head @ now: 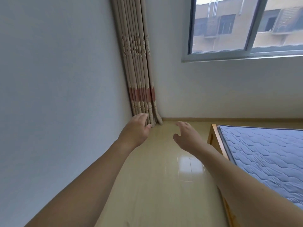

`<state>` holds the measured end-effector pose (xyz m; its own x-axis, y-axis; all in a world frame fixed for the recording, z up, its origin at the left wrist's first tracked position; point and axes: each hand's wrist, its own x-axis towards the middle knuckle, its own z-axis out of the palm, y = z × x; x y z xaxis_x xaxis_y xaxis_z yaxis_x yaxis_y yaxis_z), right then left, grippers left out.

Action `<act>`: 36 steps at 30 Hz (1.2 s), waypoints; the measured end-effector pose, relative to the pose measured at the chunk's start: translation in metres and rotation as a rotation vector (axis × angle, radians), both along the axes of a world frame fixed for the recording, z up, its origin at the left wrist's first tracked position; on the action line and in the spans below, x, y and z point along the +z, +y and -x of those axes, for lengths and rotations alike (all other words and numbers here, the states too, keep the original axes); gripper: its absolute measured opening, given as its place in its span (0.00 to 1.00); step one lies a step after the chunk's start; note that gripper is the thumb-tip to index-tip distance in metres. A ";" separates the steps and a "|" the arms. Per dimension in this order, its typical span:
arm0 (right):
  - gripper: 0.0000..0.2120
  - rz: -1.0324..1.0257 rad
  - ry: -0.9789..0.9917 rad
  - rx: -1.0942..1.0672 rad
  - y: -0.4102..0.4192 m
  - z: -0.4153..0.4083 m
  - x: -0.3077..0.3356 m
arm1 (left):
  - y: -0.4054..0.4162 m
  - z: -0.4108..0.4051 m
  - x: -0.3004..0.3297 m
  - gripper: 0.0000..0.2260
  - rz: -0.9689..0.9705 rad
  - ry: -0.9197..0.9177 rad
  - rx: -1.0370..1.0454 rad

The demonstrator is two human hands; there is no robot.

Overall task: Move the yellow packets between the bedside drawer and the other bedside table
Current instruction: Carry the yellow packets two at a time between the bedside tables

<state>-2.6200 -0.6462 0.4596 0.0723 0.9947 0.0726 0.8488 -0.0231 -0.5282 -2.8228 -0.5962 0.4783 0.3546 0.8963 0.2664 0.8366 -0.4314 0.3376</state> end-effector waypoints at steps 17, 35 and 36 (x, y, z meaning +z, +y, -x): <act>0.26 -0.026 -0.017 -0.168 0.400 -0.091 0.014 | 0.447 -0.100 0.009 0.25 -0.036 -0.037 -0.196; 0.27 -0.011 0.022 -0.519 0.735 -0.320 0.019 | 0.823 -0.376 0.016 0.25 -0.009 -0.009 -0.517; 0.27 -0.018 0.021 -0.535 0.752 -0.343 0.017 | 0.840 -0.400 0.014 0.24 -0.011 -0.013 -0.535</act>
<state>-2.2770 0.1056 0.4763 0.5702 0.8174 0.0823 0.7103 -0.4402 -0.5492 -2.4229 0.2439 0.4927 0.7582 0.5879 0.2821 0.4944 -0.8004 0.3391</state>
